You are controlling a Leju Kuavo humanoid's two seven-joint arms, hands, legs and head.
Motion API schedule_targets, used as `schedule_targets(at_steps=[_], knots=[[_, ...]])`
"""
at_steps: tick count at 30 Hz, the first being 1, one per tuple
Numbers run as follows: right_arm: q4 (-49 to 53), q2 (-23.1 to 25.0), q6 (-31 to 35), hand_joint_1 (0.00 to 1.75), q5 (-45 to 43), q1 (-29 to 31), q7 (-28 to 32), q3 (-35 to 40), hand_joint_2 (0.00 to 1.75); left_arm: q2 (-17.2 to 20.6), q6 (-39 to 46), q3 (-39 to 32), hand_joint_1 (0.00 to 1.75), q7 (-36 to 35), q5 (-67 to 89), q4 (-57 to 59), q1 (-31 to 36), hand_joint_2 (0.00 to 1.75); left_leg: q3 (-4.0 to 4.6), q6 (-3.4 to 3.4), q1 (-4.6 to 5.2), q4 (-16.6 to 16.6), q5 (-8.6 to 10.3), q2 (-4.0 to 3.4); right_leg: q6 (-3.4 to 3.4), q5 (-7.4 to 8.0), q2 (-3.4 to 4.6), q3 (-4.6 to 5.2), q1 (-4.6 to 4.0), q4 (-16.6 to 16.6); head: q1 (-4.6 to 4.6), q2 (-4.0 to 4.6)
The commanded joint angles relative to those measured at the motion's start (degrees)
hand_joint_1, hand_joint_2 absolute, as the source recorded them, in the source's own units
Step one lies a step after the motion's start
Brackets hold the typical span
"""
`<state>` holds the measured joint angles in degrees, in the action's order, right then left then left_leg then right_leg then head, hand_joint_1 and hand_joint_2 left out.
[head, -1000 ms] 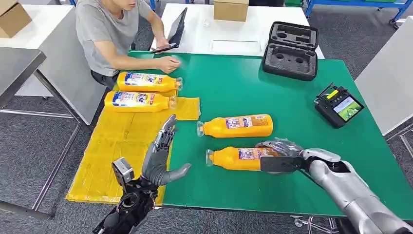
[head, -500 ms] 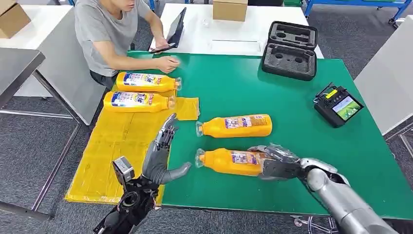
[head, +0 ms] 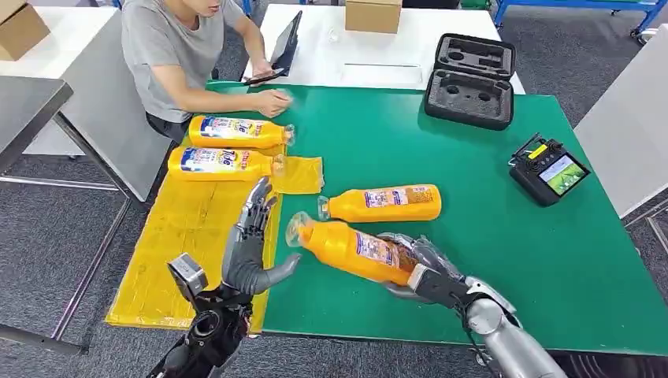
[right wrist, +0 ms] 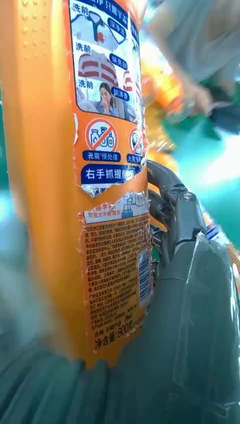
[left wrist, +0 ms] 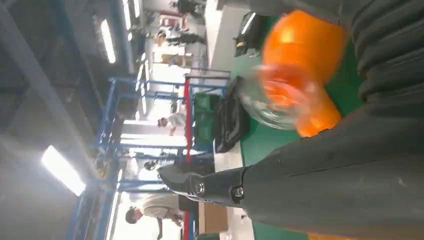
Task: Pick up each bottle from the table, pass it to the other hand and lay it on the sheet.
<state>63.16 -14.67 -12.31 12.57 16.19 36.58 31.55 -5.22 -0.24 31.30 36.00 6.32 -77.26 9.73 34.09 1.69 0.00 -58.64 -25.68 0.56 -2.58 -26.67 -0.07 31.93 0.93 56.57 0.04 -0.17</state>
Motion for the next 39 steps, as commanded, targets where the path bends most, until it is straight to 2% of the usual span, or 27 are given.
schedule_targets(at_steps=[1,5,8,14,31,39], knots=[[8.95,8.09,2.13,1.75,-2.97,-7.89,3.42,-10.33,1.75,1.36,1.93,-2.31,0.0,4.0,-1.61,-5.8,-2.58,1.75,-0.06,-0.09,-0.05,0.02,-0.04,-0.08,0.11,-0.02,0.05,-0.04,-0.06,-0.02,0.0,0.02],[13.88,10.88,2.99,1.75,-4.81,-11.8,3.42,-12.85,1.75,1.02,0.54,-2.75,0.0,4.0,-2.69,-6.4,-3.32,1.75,-0.16,-0.15,-0.08,0.06,-0.06,-0.21,0.18,0.0,0.16,-0.12,-0.08,-0.07,0.02,0.02],[18.46,12.43,4.18,1.75,-3.38,-15.78,3.42,-14.15,1.75,0.91,-1.65,-2.1,0.0,4.0,-2.52,-5.61,-2.87,1.75,-0.04,-0.1,-0.05,0.03,-0.01,0.05,0.12,-0.04,-0.09,-0.05,-0.05,-0.03,-0.02,0.02],[20.66,13.75,3.48,1.75,-3.26,-16.6,3.42,-13.81,1.75,0.59,-3.0,-2.21,0.0,4.0,-3.54,-4.01,-2.4,1.75,-0.07,-0.1,-0.04,0.05,-0.03,-0.05,0.13,-0.02,0.01,-0.04,-0.04,-0.04,0.0,0.02],[7.52,21.17,-10.4,1.75,-12.88,-7.47,3.42,-9.79,1.75,0.66,-8.63,2.12,0.0,4.0,-1.74,4.81,0.32,1.75,-0.14,-0.09,-0.04,0.1,0.0,-0.16,0.1,0.03,0.08,-0.08,-0.04,-0.1,0.0,0.02],[4.31,21.8,-7.92,1.75,-11.93,-5.67,3.42,-9.93,1.75,0.74,-9.81,3.17,0.0,4.0,-1.59,4.42,0.48,1.75,-0.07,-0.07,-0.04,0.06,0.0,-0.14,0.08,0.03,0.08,-0.03,-0.03,-0.06,0.0,0.02]])
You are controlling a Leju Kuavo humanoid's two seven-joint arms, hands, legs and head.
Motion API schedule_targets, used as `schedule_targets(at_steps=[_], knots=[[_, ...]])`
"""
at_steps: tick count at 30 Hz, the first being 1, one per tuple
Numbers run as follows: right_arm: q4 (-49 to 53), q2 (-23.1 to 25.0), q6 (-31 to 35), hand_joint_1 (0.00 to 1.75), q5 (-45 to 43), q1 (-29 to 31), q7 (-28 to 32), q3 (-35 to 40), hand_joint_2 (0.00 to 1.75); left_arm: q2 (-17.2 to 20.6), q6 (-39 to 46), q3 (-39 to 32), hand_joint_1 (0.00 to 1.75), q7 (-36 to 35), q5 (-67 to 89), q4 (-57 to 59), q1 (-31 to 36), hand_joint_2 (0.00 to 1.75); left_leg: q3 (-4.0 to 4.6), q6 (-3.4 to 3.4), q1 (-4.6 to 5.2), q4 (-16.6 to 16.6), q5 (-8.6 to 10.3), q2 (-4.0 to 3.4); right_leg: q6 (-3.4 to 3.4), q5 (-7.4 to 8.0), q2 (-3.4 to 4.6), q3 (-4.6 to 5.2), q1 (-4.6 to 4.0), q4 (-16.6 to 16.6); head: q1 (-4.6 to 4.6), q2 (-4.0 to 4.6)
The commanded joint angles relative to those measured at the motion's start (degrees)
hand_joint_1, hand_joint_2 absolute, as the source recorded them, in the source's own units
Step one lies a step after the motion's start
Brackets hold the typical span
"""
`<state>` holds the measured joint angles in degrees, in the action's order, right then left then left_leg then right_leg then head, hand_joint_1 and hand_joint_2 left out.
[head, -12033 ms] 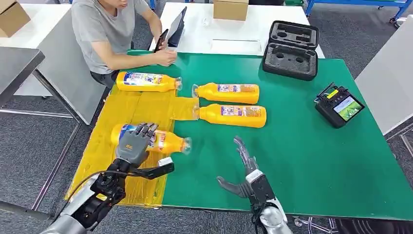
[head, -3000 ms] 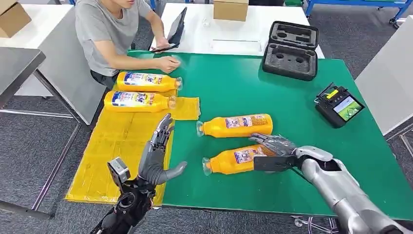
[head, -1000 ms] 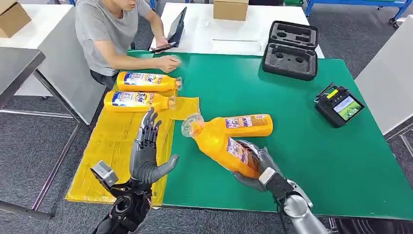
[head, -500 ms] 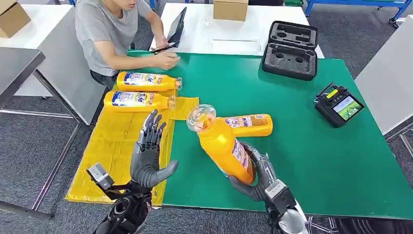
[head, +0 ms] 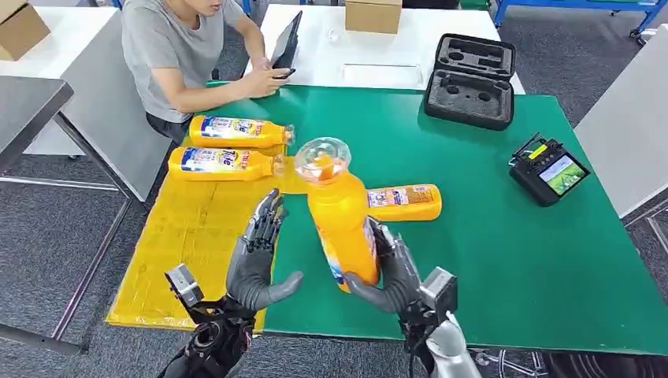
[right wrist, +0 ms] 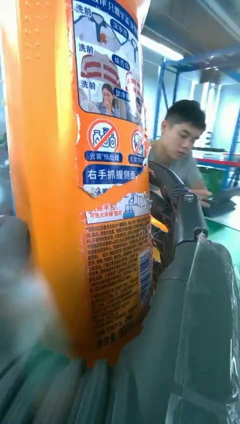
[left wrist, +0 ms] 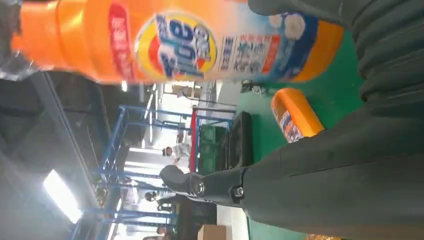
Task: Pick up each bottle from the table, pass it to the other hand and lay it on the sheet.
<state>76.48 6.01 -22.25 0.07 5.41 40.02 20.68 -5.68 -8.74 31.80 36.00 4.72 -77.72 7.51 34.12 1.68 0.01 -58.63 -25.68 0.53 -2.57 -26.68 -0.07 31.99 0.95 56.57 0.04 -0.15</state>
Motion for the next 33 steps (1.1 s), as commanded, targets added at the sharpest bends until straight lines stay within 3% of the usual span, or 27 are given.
schedule_targets(at_steps=[1,23,33], knots=[[-9.67,1.11,2.58,1.75,0.4,5.43,-0.02,0.78,1.75,1.29,-1.55,3.03,0.0,4.0,0.16,5.0,2.88,1.75,-0.08,-0.04,-0.01,0.04,0.0,-0.09,0.05,0.02,0.07,-0.06,-0.02,-0.04,0.0,0.0],[-18.52,1.66,5.89,1.75,3.91,9.75,-0.02,7.58,1.75,1.74,-0.84,4.88,0.0,4.0,0.39,5.57,4.93,1.75,-0.16,-0.12,-0.08,0.06,0.0,-0.21,0.14,0.07,0.17,-0.14,-0.09,-0.08,0.0,0.0],[-16.4,0.59,8.73,1.75,4.44,8.64,-0.02,9.64,1.75,0.89,-1.67,5.35,0.0,4.0,-0.59,7.1,6.68,1.75,-0.06,-0.04,-0.02,0.02,0.02,-0.01,0.05,0.0,-0.02,-0.06,-0.02,-0.03,0.0,0.0]])
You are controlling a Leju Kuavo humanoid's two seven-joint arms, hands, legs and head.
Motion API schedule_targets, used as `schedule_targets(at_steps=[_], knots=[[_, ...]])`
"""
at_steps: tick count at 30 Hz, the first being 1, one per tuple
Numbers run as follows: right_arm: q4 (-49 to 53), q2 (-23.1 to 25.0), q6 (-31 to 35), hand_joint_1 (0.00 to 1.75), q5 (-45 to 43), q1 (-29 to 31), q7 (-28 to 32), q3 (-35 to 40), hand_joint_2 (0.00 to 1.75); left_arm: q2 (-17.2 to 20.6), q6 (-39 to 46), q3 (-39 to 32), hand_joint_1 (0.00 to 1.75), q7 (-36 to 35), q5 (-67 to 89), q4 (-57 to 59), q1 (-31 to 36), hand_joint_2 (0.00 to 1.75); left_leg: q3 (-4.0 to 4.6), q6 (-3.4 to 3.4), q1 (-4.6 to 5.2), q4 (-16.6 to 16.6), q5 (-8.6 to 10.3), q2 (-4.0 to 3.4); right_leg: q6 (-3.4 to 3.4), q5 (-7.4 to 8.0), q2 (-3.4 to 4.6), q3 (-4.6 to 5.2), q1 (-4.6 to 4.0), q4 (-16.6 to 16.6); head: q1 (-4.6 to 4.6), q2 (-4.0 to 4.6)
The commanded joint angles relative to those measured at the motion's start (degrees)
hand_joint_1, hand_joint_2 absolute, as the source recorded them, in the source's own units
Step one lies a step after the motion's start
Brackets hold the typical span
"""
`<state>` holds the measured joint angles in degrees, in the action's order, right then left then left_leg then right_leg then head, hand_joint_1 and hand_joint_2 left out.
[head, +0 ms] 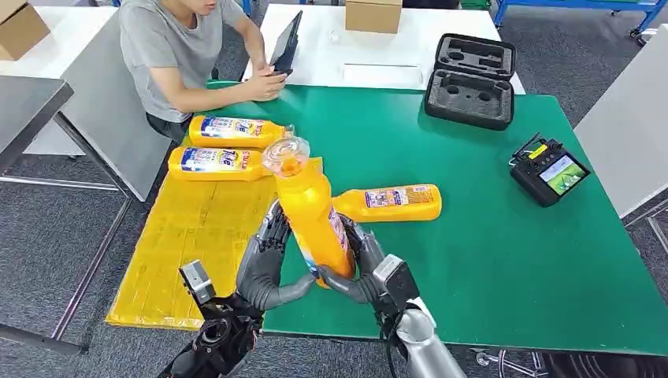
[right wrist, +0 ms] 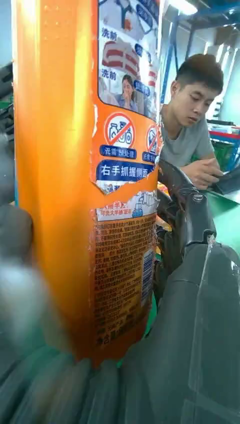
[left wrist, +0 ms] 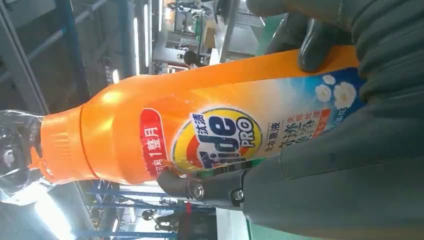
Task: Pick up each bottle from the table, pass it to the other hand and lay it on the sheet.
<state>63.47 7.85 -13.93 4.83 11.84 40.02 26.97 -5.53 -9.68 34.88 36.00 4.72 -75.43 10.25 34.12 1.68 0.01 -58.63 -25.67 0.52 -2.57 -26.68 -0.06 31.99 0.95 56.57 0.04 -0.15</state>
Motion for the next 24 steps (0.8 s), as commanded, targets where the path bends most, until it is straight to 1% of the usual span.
schedule_targets(at_steps=[1,4,11,12,13,15,20,22,24], knots=[[-3.39,-1.25,0.41,1.75,-0.32,2.22,-0.02,3.35,1.75,0.74,-0.73,2.27,0.0,4.0,-0.6,4.81,3.94,1.75,-0.12,-0.08,-0.06,0.05,0.0,0.01,0.1,0.01,-0.04,-0.16,-0.07,-0.1,0.0,0.0],[-2.44,-1.74,2.81,1.75,1.47,1.76,-0.02,4.08,1.75,0.58,-0.8,2.19,0.0,4.0,-1.0,5.79,4.77,1.75,-0.1,-0.07,-0.05,0.03,0.0,0.02,0.09,0.0,-0.05,-0.12,-0.06,-0.06,0.0,0.0],[-2.79,-1.59,3.29,1.75,1.91,2.28,-0.02,4.59,1.75,0.18,-0.91,2.28,0.0,4.0,-1.06,6.74,5.51,1.75,-0.08,-0.07,-0.05,0.03,0.01,0.01,0.09,0.01,-0.05,-0.1,-0.05,-0.06,0.0,0.0],[-3.27,-1.23,2.97,1.75,2.04,2.67,-0.02,4.0,1.75,0.73,1.67,4.75,0.0,4.0,-3.6,9.05,7.28,1.75,-0.05,-0.06,-0.04,0.02,0.0,0.0,0.07,0.01,-0.03,-0.07,-0.04,-0.04,0.0,0.0],[-3.47,-1.25,3.26,1.75,1.75,2.89,-0.02,4.25,1.75,0.13,0.83,3.12,0.0,4.0,-2.75,10.1,7.42,1.75,-0.03,-0.05,-0.01,0.02,0.02,0.02,0.06,0.01,-0.04,-0.04,-0.02,-0.02,0.0,-0.02],[-2.94,-1.57,3.79,1.75,1.41,2.52,-0.02,4.91,1.75,-1.03,2.08,0.55,0.0,4.0,-1.98,12.64,7.17,1.75,-0.07,-0.05,-0.02,0.04,0.02,0.02,0.06,0.0,-0.05,-0.07,-0.03,-0.04,0.0,0.0],[-3.05,-1.28,3.79,1.75,1.23,2.57,-0.02,5.28,1.75,-0.8,1.97,-0.65,0.0,4.0,-1.89,12.74,6.7,1.75,-0.15,-0.09,-0.06,0.06,-0.01,-0.11,0.11,0.03,0.06,-0.14,-0.07,-0.09,0.0,-0.02],[-2.96,-1.33,3.86,1.75,0.99,2.53,-0.02,5.26,1.75,-1.25,2.97,-1.55,0.0,4.0,-1.38,13.88,6.51,1.75,-0.09,-0.06,-0.02,0.05,0.0,-0.04,0.07,0.0,0.0,-0.09,-0.02,-0.05,0.0,-0.02],[-2.67,-1.5,4.01,1.75,0.88,2.26,-0.02,5.21,1.75,-1.37,4.33,-2.38,0.0,4.0,-0.93,14.4,6.13,1.75,-0.22,-0.12,-0.08,0.12,0.01,-0.09,0.14,0.05,0.04,-0.22,-0.09,-0.16,0.0,0.0]])
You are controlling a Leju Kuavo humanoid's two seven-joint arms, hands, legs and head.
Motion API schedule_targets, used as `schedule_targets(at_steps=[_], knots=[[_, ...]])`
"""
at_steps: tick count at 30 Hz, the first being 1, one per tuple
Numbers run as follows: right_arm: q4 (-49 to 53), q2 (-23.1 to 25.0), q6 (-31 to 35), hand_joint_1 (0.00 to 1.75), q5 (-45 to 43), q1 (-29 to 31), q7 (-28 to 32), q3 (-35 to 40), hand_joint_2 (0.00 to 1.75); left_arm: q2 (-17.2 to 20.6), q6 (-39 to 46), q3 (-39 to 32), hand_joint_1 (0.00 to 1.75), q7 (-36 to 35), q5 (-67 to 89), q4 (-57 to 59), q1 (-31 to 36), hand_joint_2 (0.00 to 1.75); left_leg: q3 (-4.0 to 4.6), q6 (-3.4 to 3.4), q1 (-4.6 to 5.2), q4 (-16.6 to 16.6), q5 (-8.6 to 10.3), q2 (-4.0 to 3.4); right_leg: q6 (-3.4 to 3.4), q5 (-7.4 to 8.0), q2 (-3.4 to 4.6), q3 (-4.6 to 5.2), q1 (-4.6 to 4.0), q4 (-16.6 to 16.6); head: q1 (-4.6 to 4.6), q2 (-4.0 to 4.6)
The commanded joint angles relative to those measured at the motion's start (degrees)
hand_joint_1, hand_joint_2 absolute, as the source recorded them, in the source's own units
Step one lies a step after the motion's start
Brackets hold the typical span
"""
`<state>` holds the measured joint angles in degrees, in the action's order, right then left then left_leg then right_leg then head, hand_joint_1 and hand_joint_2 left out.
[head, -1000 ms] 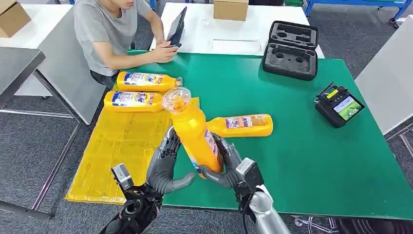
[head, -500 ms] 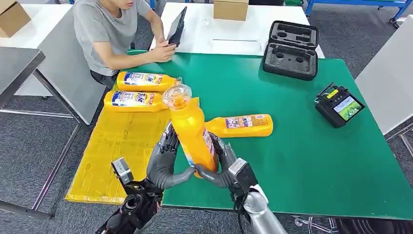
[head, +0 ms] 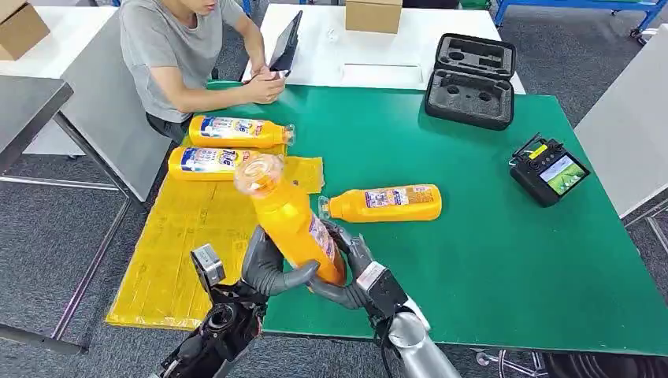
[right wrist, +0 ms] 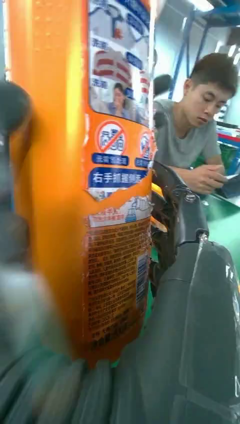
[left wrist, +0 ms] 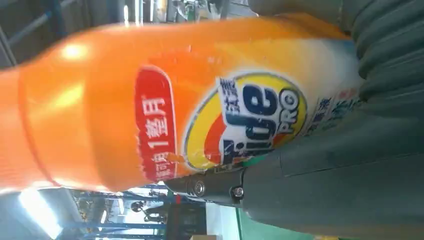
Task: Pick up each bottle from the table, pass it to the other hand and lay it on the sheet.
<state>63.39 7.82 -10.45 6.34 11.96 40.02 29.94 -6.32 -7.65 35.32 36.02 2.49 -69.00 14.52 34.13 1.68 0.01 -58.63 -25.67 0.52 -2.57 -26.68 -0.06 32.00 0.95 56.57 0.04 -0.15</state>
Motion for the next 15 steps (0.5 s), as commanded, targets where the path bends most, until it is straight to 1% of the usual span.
schedule_targets(at_steps=[1,4,5,6,7,8,13,15], knots=[[-2.41,-1.62,0.75,1.75,-0.66,1.9,-0.02,2.18,1.75,-0.32,2.97,-3.12,0.0,3.98,1.76,7.78,1.45,1.75,-0.1,-0.04,-0.02,0.05,0.0,-0.05,0.05,0.02,0.03,-0.1,-0.02,-0.06,-0.02,0.0],[-2.11,-1.9,1.03,1.75,-0.77,1.45,-0.02,1.98,1.75,0.16,4.41,-3.15,0.0,3.98,3.07,7.64,1.09,1.75,-0.14,-0.06,-0.03,0.07,0.0,-0.09,0.08,0.02,0.05,-0.13,-0.04,-0.08,-0.02,0.0],[-2.1,-2.05,1.1,1.75,-0.93,1.26,-0.02,1.73,1.75,0.27,4.5,-3.28,0.0,3.98,3.08,7.66,0.97,1.75,-0.29,-0.13,-0.1,0.15,-0.01,-0.17,0.17,0.05,0.1,-0.29,-0.11,-0.2,0.0,0.0],[-2.27,-2.05,1.16,1.75,-0.98,1.22,-0.02,1.56,1.75,0.24,3.92,-3.2,0.0,3.98,2.85,7.6,0.99,1.75,-0.18,-0.08,-0.04,0.09,-0.01,-0.09,0.1,0.02,0.05,-0.17,-0.05,-0.1,0.0,0.0],[-2.27,-2.05,1.16,1.75,-0.98,1.22,-0.02,1.56,1.75,0.24,3.92,-3.2,0.0,3.98,2.85,7.6,0.99,1.75,-0.25,-0.12,-0.07,0.13,-0.01,-0.12,0.16,0.03,0.07,-0.25,-0.08,-0.15,-0.02,0.0],[-2.27,-2.05,1.16,1.75,-0.98,1.22,-0.02,1.56,1.75,0.24,3.92,-3.2,0.0,3.98,2.85,7.6,0.99,1.75,-0.09,-0.05,-0.01,0.05,0.0,-0.07,0.06,0.02,0.05,-0.09,-0.02,-0.06,0.0,0.0],[-2.27,-2.05,1.16,1.75,-0.98,1.22,-0.02,1.56,1.75,0.24,3.92,-3.2,0.0,3.98,2.85,7.6,0.99,1.75,-0.23,-0.12,-0.08,0.1,-0.02,-0.11,0.15,0.02,0.06,-0.23,-0.09,-0.13,0.0,0.0],[-2.71,-1.87,1.19,1.75,-1.02,1.37,-0.02,1.38,1.75,0.2,3.7,-2.98,0.0,3.98,2.96,7.41,0.95,1.75,-0.14,-0.08,-0.04,0.06,-0.02,-0.1,0.1,0.01,0.06,-0.13,-0.05,-0.07,0.0,0.0]])
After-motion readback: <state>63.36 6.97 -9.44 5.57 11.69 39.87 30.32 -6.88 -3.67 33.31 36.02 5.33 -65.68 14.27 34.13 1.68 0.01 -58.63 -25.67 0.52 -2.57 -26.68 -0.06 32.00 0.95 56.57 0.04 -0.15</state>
